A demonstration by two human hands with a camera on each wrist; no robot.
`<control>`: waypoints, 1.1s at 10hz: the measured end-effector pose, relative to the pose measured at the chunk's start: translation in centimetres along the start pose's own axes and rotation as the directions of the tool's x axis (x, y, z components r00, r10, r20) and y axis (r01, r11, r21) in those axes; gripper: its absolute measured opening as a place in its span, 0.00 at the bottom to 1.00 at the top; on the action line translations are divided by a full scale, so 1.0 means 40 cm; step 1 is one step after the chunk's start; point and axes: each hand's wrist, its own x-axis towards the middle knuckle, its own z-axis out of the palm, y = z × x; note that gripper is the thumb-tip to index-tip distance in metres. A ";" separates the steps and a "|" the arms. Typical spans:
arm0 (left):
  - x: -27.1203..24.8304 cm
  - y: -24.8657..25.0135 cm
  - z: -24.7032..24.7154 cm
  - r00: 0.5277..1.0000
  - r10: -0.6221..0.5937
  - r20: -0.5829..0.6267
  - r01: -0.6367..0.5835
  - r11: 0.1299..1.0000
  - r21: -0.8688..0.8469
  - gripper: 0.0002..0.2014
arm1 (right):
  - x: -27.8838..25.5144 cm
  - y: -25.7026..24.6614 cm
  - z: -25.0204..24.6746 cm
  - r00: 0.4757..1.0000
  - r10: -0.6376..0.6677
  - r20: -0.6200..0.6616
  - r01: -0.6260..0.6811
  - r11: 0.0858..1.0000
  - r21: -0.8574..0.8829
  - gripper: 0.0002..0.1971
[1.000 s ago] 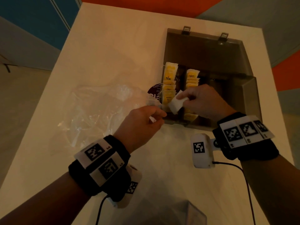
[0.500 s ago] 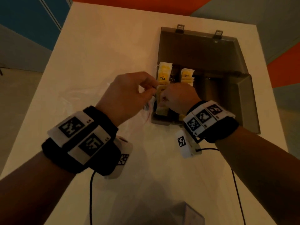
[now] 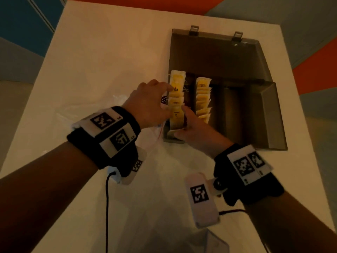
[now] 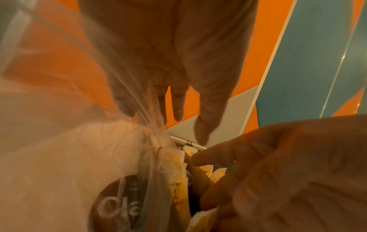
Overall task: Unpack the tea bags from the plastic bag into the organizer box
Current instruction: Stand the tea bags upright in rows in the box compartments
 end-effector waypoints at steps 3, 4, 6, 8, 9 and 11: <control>-0.006 0.022 0.067 0.982 0.157 0.100 -0.186 0.807 0.561 0.26 | 0.077 0.037 0.040 0.981 -0.059 -0.184 -0.001 0.952 -0.307 0.44; 0.007 0.017 0.079 0.987 0.148 0.057 -0.153 0.787 0.597 0.20 | 0.097 0.039 0.048 0.979 0.023 -0.202 -0.076 0.963 -0.259 0.43; 0.026 -0.003 0.077 0.984 0.171 -0.056 -0.113 0.830 0.547 0.18 | 0.105 0.049 0.059 0.927 0.024 -0.374 0.015 0.995 0.100 0.33; 0.030 -0.014 0.076 0.974 0.197 -0.109 -0.118 0.860 0.497 0.15 | 0.082 0.039 0.057 0.935 0.066 -0.348 0.007 0.979 0.203 0.37; 0.030 -0.018 0.084 0.977 0.195 -0.089 -0.125 0.854 0.506 0.15 | 0.045 0.040 0.038 0.950 0.003 -0.312 0.048 0.987 0.155 0.34; 0.036 -0.019 0.079 0.980 0.170 -0.101 -0.103 0.876 0.472 0.16 | 0.000 0.014 0.048 0.997 -0.012 -0.082 -0.030 0.870 -0.492 0.16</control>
